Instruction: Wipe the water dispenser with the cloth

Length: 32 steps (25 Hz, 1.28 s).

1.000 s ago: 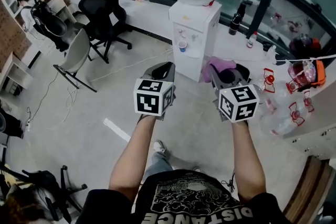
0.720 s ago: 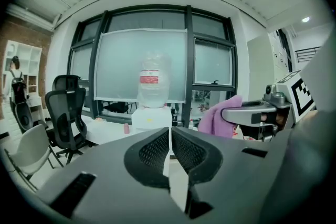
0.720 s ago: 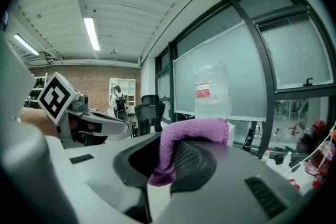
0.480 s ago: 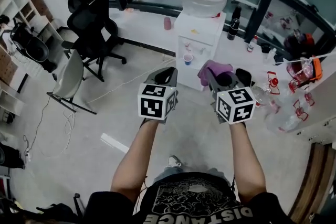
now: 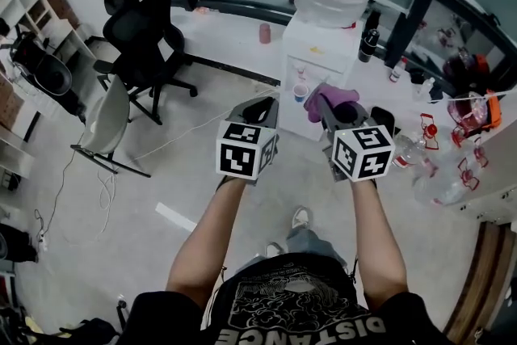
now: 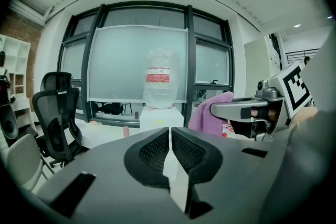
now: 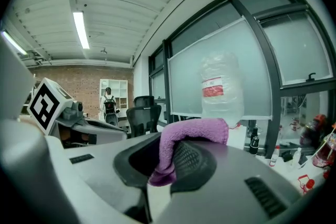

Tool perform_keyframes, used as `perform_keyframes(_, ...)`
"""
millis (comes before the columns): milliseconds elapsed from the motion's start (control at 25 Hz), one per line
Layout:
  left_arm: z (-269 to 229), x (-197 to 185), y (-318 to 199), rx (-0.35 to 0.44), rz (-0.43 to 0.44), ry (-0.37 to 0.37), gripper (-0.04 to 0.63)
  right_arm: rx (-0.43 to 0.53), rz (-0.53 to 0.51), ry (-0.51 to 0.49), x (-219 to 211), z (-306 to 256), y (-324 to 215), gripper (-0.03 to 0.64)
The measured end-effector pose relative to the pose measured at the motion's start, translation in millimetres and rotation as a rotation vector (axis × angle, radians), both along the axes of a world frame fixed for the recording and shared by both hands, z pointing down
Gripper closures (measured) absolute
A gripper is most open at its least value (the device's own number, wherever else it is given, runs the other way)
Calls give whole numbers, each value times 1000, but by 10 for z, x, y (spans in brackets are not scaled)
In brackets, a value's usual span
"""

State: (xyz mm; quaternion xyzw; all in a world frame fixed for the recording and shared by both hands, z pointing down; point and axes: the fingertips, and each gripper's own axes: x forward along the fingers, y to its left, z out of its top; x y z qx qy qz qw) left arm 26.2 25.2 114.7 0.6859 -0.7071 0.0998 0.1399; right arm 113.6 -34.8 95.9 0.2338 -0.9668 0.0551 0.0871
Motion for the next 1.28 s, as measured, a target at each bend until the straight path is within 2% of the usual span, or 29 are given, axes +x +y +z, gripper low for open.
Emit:
perform_keyframes(440, 241, -743, -617, -31, -18, -12, 560, -66, -15, -12, -853, 400, -689, 571)
perform_keyframes(840, 417, -1506, -1673, -64, -19, -4, 560, -161, -11, -17, -1743, 850, -1667, 571)
perform_keyframes(1040, 557, -1694, -2108, -89, 12, -3, 560, -202, -3, 2, -2052, 1114, -2018, 571)
perform_keyframes(1280, 735, -1805, -2350, -125, 75, -3, 560, -243, 33, 14, -2303, 1378, -2246, 571)
